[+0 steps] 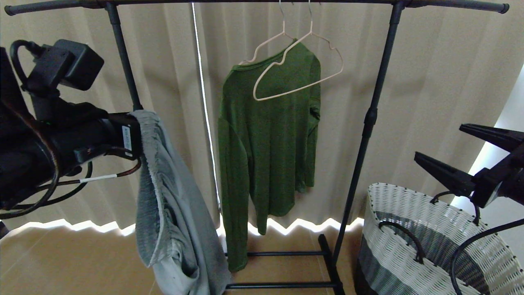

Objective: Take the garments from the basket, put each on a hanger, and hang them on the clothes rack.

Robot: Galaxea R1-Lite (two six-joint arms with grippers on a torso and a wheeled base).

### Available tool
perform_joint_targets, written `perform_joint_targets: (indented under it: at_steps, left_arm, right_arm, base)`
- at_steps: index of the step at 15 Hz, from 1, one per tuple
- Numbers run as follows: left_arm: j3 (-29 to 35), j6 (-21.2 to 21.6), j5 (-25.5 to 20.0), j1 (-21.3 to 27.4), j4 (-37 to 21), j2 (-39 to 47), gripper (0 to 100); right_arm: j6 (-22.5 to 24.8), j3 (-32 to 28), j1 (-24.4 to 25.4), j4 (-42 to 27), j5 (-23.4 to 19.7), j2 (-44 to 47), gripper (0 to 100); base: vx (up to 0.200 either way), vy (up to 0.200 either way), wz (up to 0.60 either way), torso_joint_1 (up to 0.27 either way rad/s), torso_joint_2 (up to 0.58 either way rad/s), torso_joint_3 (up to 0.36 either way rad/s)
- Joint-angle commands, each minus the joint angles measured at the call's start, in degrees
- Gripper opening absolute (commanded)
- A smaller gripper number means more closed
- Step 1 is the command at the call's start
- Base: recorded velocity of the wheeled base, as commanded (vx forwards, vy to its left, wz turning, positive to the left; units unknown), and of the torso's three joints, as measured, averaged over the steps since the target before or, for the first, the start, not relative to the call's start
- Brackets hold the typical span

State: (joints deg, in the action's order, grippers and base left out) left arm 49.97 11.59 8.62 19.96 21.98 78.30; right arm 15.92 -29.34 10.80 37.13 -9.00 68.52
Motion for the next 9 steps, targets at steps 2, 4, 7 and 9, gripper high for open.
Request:
perform_joint_targets:
  at_steps: [2,4,7,9]
  left_arm:
    - [-5.5,0.71,-0.18,-0.44,1.49,-5.61,0]
    - [-6.81,1.15,-0.09,-0.44,1.58,-5.7,0]
    - [-9.89,0.71,-0.18,-0.97,5.88,-6.58,0]
    - [-12.62,0.98,-0.27,-2.29,9.66,-7.46,0]
  right_arm:
    - [-0.28,6.58,-2.98,3.47,0.21,0.12,100]
    - [-0.19,11.94,-4.56,9.01,0.3,0.47,100]
    - [0.08,11.59,-5.7,9.54,1.53,0.38,100]
    - [0.08,11.41,-5.7,9.63,1.61,-0.06,100]
  base:
    - [0.0,0.0,0.0,0.0,0.0,0.0]
    - [0.0,0.0,0.0,0.0,0.0,0.0]
    - [0.0,0.0,0.0,0.0,0.0,0.0]
    - [0.0,0.0,0.0,0.0,0.0,0.0]
